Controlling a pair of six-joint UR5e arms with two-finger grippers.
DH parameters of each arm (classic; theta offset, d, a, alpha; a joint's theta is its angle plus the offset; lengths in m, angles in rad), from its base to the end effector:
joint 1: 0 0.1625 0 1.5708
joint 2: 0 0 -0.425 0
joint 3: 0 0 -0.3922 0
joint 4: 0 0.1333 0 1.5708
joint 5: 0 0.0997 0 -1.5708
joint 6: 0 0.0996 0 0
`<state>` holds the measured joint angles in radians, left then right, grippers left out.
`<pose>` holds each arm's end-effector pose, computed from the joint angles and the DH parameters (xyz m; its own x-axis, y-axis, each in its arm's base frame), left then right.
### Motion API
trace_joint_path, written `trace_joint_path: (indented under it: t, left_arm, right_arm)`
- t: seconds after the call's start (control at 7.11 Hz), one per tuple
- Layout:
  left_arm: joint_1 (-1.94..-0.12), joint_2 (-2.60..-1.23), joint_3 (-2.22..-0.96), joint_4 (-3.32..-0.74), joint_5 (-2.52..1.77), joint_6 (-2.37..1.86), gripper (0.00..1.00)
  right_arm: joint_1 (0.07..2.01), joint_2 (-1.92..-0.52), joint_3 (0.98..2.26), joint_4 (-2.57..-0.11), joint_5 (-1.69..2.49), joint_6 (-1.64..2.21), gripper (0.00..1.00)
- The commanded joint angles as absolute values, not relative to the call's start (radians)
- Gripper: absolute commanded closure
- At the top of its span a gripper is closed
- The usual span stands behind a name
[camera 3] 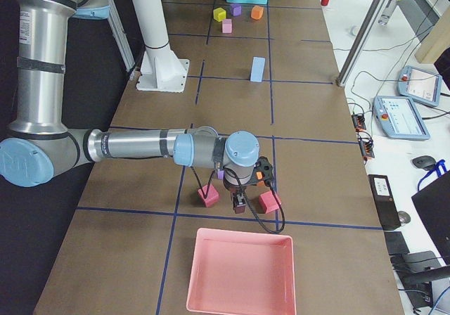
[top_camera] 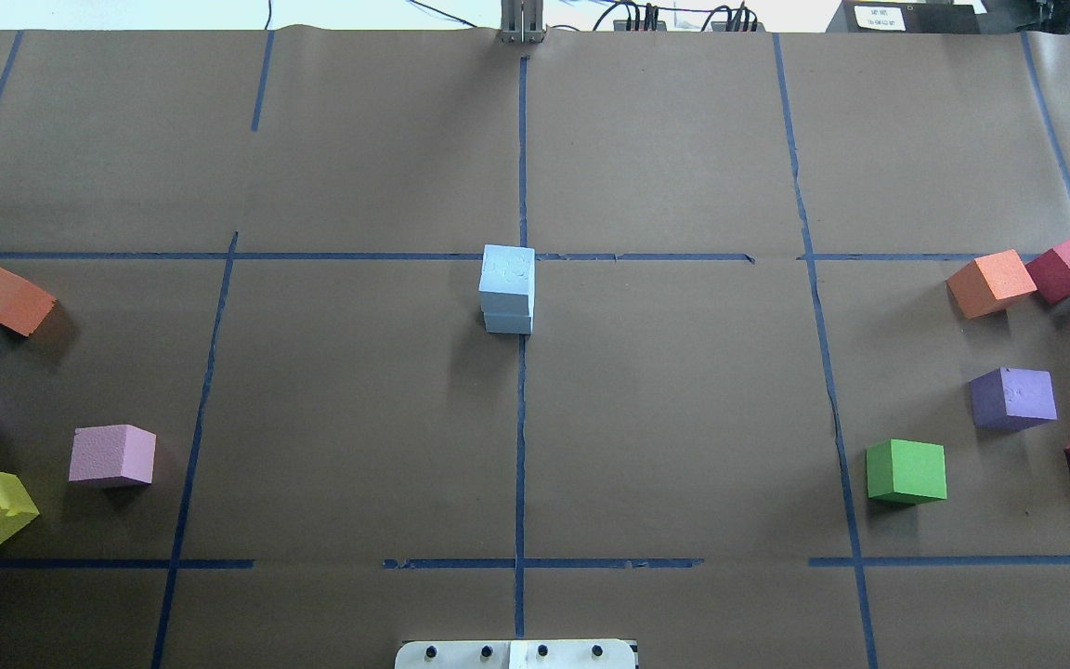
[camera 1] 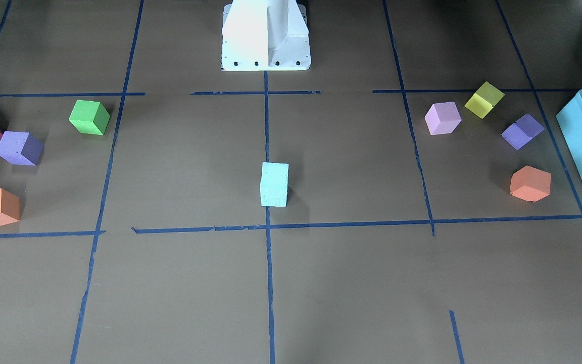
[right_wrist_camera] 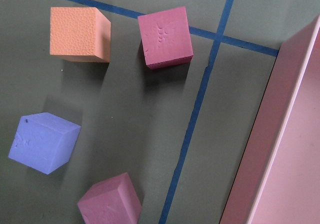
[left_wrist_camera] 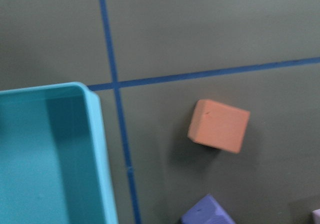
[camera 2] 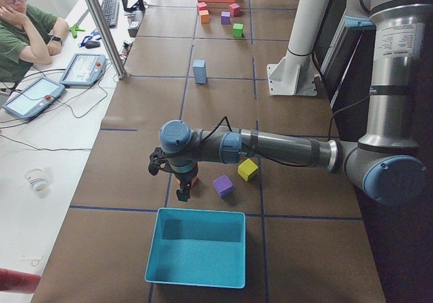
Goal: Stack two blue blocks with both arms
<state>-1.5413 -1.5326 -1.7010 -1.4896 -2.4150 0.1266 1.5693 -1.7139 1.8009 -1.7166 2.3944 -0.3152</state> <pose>-0.0448 -0.4762 0.6162 0.6548 0.1537 -0.7401 -0.1131 0.9880 0.1051 0.0596 -0.4257 0.6225 0.6457 -0.2695 0.7145 0.2121 0.9621 0.1712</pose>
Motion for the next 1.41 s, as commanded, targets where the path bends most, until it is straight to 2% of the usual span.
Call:
trace_joint_path:
  t: [0.0, 1.27]
  left_arm:
    - [-1.558, -1.494, -1.681, -1.502, -2.319, 0.123, 0.0]
    - [-1.545, -1.486, -1.689, -1.497, -2.279, 0.127, 0.0]
  right_arm:
    - [1.569, -1.715, 1.802, -1.717, 2.396, -0.314, 0.0]
    - [1.569, -1.713, 1.796, -1.717, 2.396, -0.314, 0.0]
